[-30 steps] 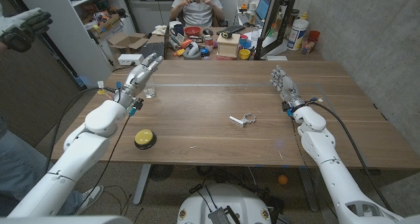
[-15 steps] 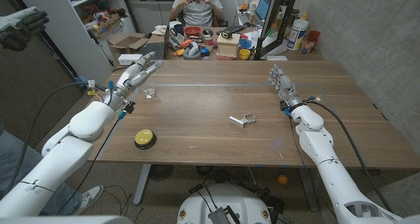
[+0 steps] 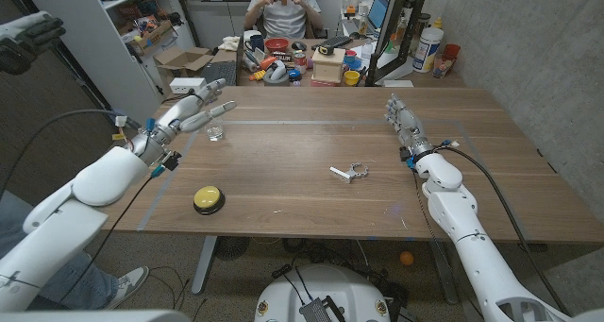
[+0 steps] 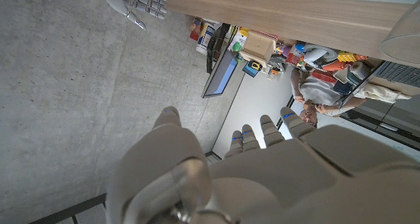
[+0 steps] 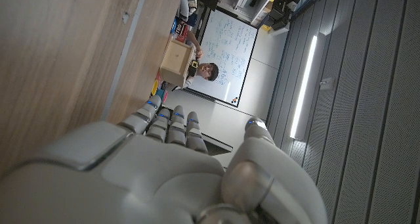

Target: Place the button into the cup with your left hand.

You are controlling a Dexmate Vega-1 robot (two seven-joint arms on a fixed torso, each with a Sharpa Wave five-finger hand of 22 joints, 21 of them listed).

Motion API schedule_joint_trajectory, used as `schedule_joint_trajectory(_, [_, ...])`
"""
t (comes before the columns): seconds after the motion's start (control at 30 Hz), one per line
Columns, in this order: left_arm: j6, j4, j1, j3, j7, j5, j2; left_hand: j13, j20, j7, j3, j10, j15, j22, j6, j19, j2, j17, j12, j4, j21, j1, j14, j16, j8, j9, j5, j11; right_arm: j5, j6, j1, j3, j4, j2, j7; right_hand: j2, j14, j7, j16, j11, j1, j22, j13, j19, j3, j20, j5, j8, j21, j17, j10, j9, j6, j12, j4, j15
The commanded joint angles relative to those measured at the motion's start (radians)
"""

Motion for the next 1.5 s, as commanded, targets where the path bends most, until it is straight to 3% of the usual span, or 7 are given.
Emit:
schedule_joint_trajectory(0.03, [-0.088,-0.026,0.090,-0.108,-0.074,0.145,0.018,0.003,0.000,-0.004,0.003,0.009,-0.005,0.003,0.009,0.012,0.001,0.005,0.008,-0.007,0.004,0.015,0.011,0.007,0.007,0.003,-0.004,-0.005,-0.033,-0.043,-0.032,-0.020,-0.078,-0.007,-0.055,-0.005,0.004,0.001,0.007,-0.003,-0.003,0.005,0.005,0.005,-0.003,0.001,0.005,0.000,-0.004,0.006,0.010,0.003,0.006,-0.001,0.001,0.001])
schedule_joint_trajectory(0.2, [-0.153,-0.037,0.116,-0.154,-0.103,0.246,0.030,0.004,-0.001,-0.016,0.006,0.018,-0.016,0.003,0.017,0.013,0.005,0.006,0.010,-0.011,0.003,0.023,0.017,0.007,0.009,0.003,-0.004,-0.018,-0.042,-0.051,-0.050,-0.024,-0.104,-0.010,-0.074,-0.006,0.004,-0.002,0.007,-0.004,-0.003,0.005,0.005,0.005,-0.004,0.002,0.006,-0.001,-0.004,0.006,0.009,0.003,0.006,-0.002,0.000,0.002])
schedule_joint_trajectory(0.43, [-0.197,-0.051,0.153,-0.210,-0.167,0.276,0.009,0.005,-0.007,-0.024,0.011,0.035,-0.029,0.004,0.036,0.033,0.011,0.006,0.014,-0.017,0.010,0.038,0.035,0.010,0.012,0.003,-0.003,-0.035,-0.054,-0.068,-0.069,-0.030,-0.128,-0.012,-0.097,-0.006,0.004,-0.002,0.006,-0.004,-0.003,0.005,0.005,0.005,-0.005,0.003,0.006,-0.001,-0.005,0.006,0.010,0.003,0.006,-0.003,0.000,0.002])
schedule_joint_trajectory(0.8, [-0.222,-0.093,0.228,-0.334,-0.239,0.353,-0.073,0.005,-0.006,-0.026,0.014,0.043,-0.031,0.004,0.041,0.054,0.014,0.007,0.014,-0.024,0.016,0.050,0.054,0.013,0.010,0.003,-0.003,-0.038,-0.072,-0.101,-0.083,-0.040,-0.165,-0.014,-0.126,-0.006,0.004,-0.002,0.006,-0.004,-0.003,0.005,0.005,0.006,-0.006,0.002,0.006,-0.002,-0.006,0.006,0.010,0.003,0.006,-0.005,-0.001,0.002])
schedule_joint_trajectory(1.07, [-0.232,-0.167,0.254,-0.424,-0.275,0.490,-0.120,0.006,-0.001,-0.029,0.017,0.046,-0.035,0.004,0.040,0.077,0.012,0.007,0.012,-0.032,0.024,0.062,0.062,0.013,0.007,0.004,-0.001,-0.044,-0.079,-0.119,-0.077,-0.053,-0.169,-0.009,-0.134,-0.007,0.005,-0.003,0.006,-0.003,-0.004,0.005,0.005,0.007,-0.007,0.002,0.006,-0.003,-0.007,0.006,0.011,0.003,0.006,-0.006,-0.002,0.002])
schedule_joint_trajectory(1.27, [-0.257,-0.178,0.254,-0.444,-0.269,0.586,-0.154,0.007,-0.001,-0.033,0.020,0.051,-0.039,0.003,0.041,0.099,0.005,0.007,0.011,-0.046,0.030,0.082,0.072,0.013,0.005,0.004,0.004,-0.049,-0.081,-0.120,-0.077,-0.058,-0.164,-0.009,-0.134,-0.007,0.005,-0.004,0.006,-0.004,-0.004,0.005,0.005,0.007,-0.007,0.003,0.007,-0.003,-0.008,0.006,0.012,0.003,0.008,-0.006,-0.002,0.001])
schedule_joint_trajectory(1.5, [-0.307,-0.169,0.266,-0.439,-0.209,0.752,-0.183,0.008,0.036,-0.038,0.027,0.058,-0.044,0.001,0.048,0.148,-0.004,0.008,0.010,-0.074,0.043,0.123,0.087,0.011,0.006,0.004,0.013,-0.057,-0.081,-0.120,-0.083,-0.055,-0.160,-0.010,-0.135,-0.007,0.006,-0.006,0.006,-0.004,-0.004,0.005,0.005,0.008,-0.008,0.005,0.007,-0.003,-0.008,0.006,0.013,0.004,0.007,-0.007,-0.002,0.002])
